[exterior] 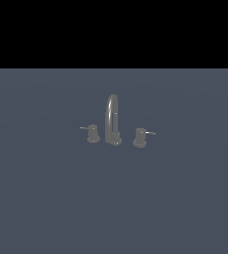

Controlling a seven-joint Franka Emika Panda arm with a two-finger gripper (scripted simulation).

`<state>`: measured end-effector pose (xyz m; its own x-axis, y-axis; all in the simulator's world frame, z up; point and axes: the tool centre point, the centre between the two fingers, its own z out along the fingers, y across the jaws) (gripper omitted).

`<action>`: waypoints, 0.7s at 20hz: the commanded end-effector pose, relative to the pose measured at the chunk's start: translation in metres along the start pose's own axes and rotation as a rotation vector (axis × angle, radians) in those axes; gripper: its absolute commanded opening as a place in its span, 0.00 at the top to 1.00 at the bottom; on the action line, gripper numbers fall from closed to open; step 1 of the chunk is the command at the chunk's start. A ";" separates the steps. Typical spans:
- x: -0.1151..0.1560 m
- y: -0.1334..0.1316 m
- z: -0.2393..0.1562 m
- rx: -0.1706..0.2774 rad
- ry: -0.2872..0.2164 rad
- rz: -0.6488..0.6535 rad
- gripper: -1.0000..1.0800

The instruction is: Turn on the faucet by rotating a designated handle.

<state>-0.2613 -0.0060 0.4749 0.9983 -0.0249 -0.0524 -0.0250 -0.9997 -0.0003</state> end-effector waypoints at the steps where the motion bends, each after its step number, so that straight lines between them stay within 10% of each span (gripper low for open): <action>1: 0.000 0.000 0.000 0.000 0.000 0.000 1.00; 14: 0.004 0.015 0.012 -0.002 -0.035 0.058 1.00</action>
<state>-0.2587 -0.0213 0.4622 0.9928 -0.0814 -0.0874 -0.0812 -0.9967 0.0053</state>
